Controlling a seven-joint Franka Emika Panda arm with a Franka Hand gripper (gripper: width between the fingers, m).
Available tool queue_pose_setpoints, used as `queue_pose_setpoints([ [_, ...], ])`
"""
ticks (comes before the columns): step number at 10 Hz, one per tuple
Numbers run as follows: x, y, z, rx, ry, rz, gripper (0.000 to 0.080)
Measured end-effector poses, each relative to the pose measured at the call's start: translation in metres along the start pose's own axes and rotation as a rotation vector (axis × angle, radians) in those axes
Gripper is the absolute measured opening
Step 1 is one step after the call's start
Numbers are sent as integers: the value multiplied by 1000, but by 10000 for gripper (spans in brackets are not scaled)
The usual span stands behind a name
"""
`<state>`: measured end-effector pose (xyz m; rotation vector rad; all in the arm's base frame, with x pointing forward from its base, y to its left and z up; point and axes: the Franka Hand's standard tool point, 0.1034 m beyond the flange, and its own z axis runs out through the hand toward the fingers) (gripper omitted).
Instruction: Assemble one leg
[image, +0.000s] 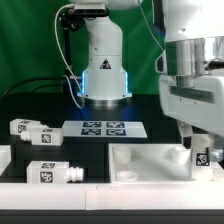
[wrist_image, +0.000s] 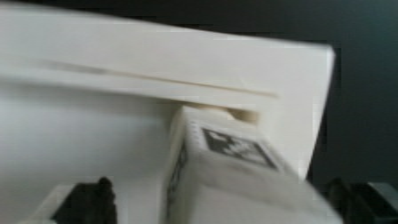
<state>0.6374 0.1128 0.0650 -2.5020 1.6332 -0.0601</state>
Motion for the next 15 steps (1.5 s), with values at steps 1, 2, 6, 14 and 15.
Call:
queue_pose_setpoints([
  [1,-5,0,2,4,-6,-116,630],
  [2,-10,2,2,16,10,-150,644],
  [6,0,2,2,-25,23,-658,648],
  [14,2,-4,4,-68,21,-562,283],
  [15,3,-4,4,-65,26,-432,284],
])
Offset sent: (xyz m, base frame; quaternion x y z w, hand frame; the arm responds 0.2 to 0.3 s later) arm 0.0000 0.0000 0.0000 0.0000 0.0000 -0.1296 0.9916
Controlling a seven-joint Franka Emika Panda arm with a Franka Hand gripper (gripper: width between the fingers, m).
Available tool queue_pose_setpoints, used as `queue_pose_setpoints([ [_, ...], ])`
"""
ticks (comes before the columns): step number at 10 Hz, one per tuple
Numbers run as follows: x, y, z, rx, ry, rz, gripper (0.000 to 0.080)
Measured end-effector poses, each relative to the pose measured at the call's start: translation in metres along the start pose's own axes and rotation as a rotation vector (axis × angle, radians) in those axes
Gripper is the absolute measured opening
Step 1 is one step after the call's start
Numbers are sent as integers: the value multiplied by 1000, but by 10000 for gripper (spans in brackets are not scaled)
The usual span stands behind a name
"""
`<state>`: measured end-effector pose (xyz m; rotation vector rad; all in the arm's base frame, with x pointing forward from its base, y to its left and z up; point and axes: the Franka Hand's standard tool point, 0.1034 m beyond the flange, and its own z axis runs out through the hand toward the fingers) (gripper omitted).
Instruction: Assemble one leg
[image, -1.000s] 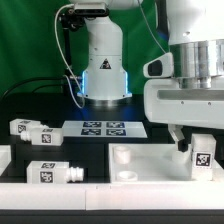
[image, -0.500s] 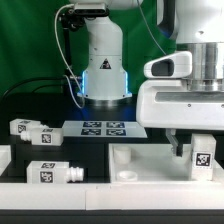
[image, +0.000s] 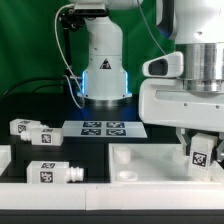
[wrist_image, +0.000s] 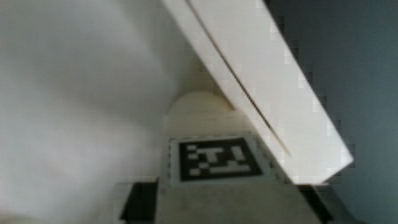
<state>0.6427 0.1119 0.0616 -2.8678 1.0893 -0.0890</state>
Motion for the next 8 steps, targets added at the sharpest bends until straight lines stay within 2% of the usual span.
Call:
queue_pose_setpoints([
  [2,0,0,0,-1,-14,272,284],
  [5,1,1,1,29,-61,749,284],
  [6,0,1,1,32,-70,855,284],
  [8,0,0,1,33,-68,847,284],
])
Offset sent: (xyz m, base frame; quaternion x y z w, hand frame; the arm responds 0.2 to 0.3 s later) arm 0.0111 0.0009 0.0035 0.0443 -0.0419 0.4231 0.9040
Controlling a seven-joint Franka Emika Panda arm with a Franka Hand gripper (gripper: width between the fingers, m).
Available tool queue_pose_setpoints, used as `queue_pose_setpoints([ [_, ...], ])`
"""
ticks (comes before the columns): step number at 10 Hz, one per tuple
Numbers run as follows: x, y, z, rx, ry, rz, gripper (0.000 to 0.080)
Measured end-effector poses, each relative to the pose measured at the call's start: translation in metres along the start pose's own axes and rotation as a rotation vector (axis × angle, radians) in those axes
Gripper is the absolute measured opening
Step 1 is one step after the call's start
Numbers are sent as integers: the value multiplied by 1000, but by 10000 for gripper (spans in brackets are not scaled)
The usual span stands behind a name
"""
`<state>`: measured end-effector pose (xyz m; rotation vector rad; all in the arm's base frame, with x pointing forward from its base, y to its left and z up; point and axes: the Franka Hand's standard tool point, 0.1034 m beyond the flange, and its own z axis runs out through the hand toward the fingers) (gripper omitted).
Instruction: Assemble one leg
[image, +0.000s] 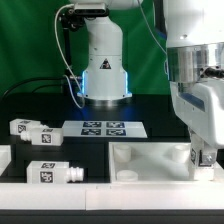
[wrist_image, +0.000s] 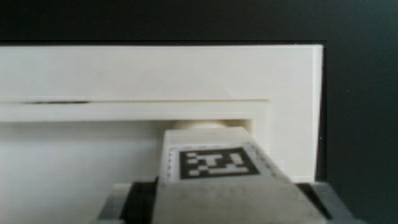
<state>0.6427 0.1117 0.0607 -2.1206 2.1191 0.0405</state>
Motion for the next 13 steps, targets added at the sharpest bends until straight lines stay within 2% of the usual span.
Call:
queue_pose_setpoints([
  [1,0,0,0,-1,0,0,284],
  [2,1,0,0,0,3,-73,438],
  [3,4,-2,-3,2,1,-305,566],
  [4,3,-1,-4,-11,-5,-490,566],
  [5,2,-1,-4,-10,-6,-587,634],
  [7,4,-1,-3,-10,-5,-674,645],
  [8,5,-1,-3,-19,11,-819,648],
  [10,-1,-1,-4,-63,61,-1281,649],
  [11,-1,-2,-4,-72,62,-1450,649],
  [12,-1,-2,-4,-65,58,-1386,649],
  [13,-1,-2,-4,-66,59,-1391,552],
])
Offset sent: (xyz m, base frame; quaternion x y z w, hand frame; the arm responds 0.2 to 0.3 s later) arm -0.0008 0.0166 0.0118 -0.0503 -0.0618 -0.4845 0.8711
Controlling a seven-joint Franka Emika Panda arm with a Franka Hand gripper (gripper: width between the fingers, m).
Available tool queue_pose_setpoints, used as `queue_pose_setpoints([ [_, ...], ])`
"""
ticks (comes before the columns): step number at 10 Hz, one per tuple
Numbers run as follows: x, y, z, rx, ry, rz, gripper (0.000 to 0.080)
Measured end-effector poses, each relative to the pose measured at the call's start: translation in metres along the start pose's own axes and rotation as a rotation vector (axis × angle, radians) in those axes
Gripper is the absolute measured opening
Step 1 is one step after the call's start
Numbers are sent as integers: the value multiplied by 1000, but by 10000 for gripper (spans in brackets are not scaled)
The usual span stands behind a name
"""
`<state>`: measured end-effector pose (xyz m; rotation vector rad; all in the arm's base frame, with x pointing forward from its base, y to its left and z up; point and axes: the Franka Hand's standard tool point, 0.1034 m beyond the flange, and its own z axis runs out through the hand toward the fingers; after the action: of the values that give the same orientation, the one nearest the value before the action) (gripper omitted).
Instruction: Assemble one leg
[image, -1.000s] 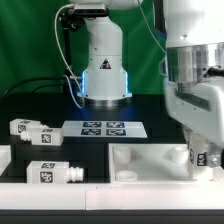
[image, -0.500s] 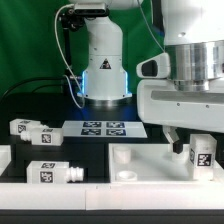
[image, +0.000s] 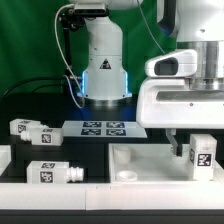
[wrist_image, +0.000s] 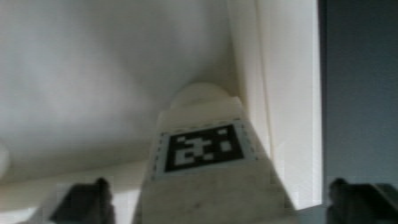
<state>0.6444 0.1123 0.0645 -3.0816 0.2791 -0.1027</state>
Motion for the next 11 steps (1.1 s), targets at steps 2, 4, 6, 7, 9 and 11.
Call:
queue_pose_setpoints([
  [2,0,0,0,2,-1,80,416],
  [4,0,2,0,-1,-1,194,282],
  [6,0,5,0,-12,6,342,282],
  [7,0,8,0,-34,17,437,282],
  [9,1,24,-2,-64,29,542,284],
  [11,1,26,-2,-66,30,545,285],
])
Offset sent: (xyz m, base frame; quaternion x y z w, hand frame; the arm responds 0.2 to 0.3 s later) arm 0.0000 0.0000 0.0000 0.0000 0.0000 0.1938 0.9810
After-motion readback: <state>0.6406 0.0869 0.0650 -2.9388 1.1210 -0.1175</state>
